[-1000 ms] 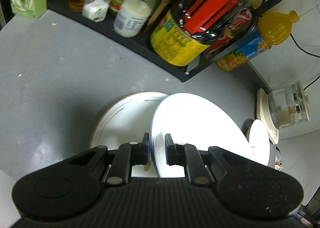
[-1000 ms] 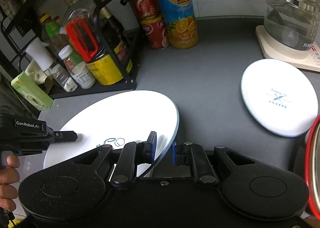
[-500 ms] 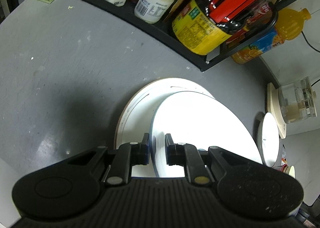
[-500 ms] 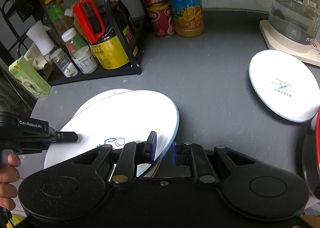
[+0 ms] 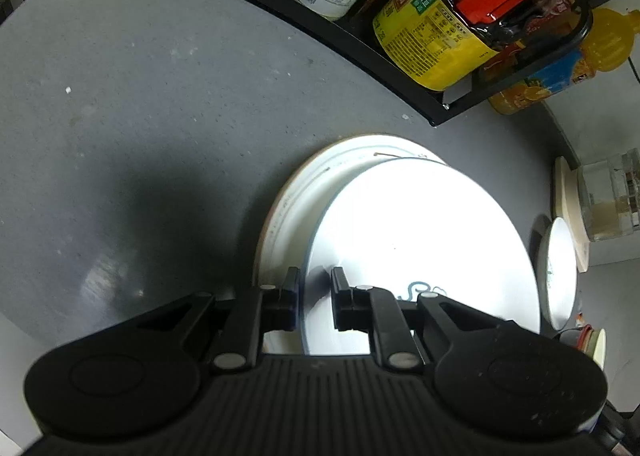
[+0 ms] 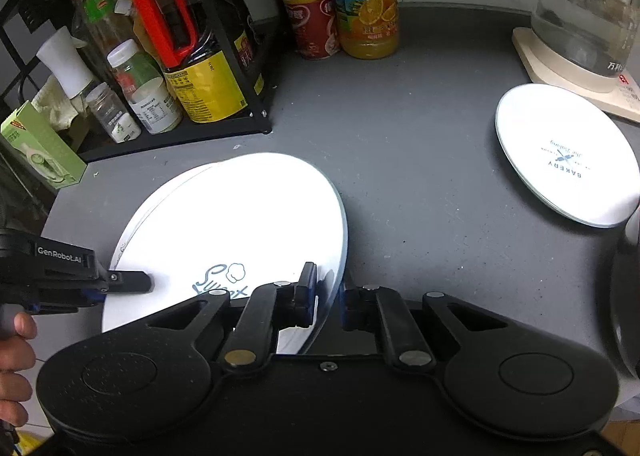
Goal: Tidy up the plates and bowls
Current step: 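Lower the 'Sweet' plate onto the flower-print plate and open both tools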
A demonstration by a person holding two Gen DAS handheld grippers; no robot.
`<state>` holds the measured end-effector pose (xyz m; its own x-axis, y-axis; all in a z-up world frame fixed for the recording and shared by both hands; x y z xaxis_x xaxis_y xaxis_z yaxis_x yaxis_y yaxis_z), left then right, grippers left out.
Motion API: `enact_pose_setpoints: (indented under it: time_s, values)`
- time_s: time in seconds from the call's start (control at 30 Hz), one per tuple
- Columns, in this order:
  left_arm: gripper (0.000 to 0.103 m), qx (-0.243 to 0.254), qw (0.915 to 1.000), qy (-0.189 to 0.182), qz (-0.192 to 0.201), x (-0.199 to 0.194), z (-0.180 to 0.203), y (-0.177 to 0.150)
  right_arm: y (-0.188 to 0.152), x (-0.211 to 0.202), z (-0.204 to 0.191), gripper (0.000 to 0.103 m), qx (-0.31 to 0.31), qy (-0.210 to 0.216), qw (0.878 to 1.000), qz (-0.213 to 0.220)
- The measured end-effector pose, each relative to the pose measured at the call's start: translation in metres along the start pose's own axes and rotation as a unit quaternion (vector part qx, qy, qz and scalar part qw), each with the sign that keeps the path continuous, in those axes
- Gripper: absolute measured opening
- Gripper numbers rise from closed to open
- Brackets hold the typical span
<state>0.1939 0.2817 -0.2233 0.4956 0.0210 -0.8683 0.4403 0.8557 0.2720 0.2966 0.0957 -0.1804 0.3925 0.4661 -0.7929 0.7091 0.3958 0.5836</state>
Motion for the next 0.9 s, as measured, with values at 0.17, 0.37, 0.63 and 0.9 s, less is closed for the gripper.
enact_pose_setpoints:
  time_s: [0.17, 0.37, 0.63, 0.9]
  values:
    - [0.017, 0.031, 0.9993, 0.009, 0.017, -0.018, 0.008, 0.009, 0.003, 0.004, 0.001, 0.01, 0.007, -0.002, 1.0, 0.001]
    - [0.042, 0.055, 0.9971, 0.036, 0.037, -0.034, 0.009, 0.021, 0.001, 0.01, 0.002, 0.013, 0.013, -0.013, 1.0, -0.005]
    - [0.05, 0.053, 0.9975, 0.043, 0.016, -0.015, 0.0, 0.017, -0.001, 0.016, -0.002, 0.016, -0.003, -0.019, 1.0, -0.008]
    - [0.057, 0.034, 0.9974, 0.06, 0.02, -0.009, -0.02, 0.019, -0.004, 0.03, -0.01, 0.018, -0.009, -0.012, 1.0, -0.026]
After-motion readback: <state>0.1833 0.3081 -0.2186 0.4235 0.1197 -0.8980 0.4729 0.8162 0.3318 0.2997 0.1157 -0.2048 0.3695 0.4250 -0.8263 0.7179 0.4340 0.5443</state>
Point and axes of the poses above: each gripper's, at about its wrist camera, not at the fingertips, and x roughly the way its jaws point, z to its right, y to its top, the point moved 6 cm from there along x, roughly the way its jaws point, and after that the axes turned 6 degrees about z, right-handed, at the moved point
